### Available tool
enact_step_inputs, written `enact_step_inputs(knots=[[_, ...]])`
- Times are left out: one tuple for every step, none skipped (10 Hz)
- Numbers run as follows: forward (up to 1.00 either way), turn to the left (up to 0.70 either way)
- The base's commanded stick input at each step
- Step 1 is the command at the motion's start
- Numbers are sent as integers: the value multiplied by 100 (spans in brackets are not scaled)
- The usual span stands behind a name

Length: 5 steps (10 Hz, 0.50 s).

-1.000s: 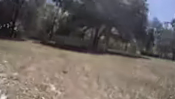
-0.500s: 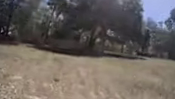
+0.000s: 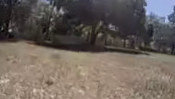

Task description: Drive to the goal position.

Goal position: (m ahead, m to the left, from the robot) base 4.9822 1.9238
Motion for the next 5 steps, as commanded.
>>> enact_step_inputs(knots=[[70,0],[70,0],[70,0],[70,0],[70,0]])
